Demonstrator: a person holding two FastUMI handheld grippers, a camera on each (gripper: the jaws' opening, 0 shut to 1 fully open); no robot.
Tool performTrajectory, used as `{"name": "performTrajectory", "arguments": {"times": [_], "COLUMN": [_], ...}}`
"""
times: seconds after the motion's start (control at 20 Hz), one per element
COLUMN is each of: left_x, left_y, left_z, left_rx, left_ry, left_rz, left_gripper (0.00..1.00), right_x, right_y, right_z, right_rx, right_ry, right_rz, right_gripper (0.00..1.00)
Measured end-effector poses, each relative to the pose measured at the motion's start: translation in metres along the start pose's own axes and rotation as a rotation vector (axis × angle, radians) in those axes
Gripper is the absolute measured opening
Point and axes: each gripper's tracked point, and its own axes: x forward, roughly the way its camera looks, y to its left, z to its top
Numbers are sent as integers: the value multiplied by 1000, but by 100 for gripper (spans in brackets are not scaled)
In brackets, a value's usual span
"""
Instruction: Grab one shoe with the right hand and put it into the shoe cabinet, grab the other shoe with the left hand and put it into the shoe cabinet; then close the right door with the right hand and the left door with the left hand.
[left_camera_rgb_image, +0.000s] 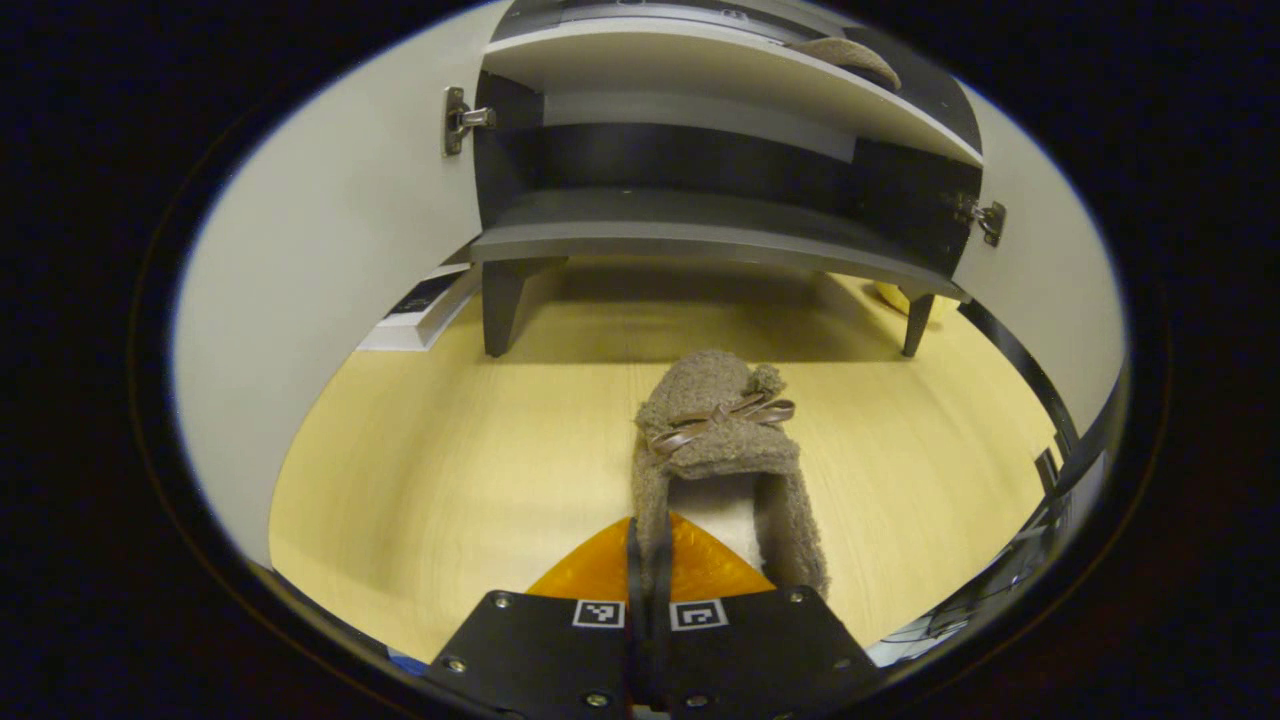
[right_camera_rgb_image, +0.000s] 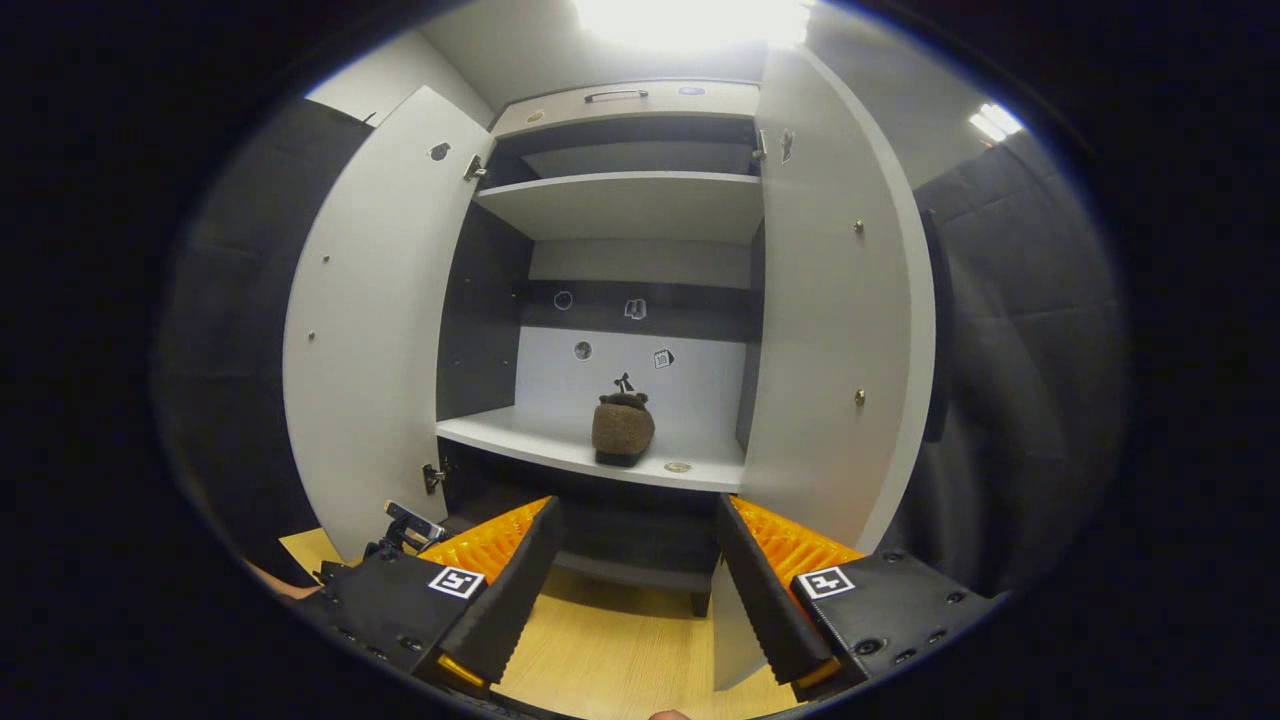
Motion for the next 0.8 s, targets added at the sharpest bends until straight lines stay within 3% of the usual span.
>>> {"name": "performTrajectory", "arguments": {"times": [0.8], "left_x": [-42], "left_y": [-11], "left_z": [106], "left_rx": [-69], "left_ry": [-352], "left_rz": [-12], "left_gripper": [1], "right_x": [-21], "right_y": [-2], "right_z": [7], "right_rx": [12], "right_ry": [-25], "right_rz": [4], "right_gripper": [98]}}
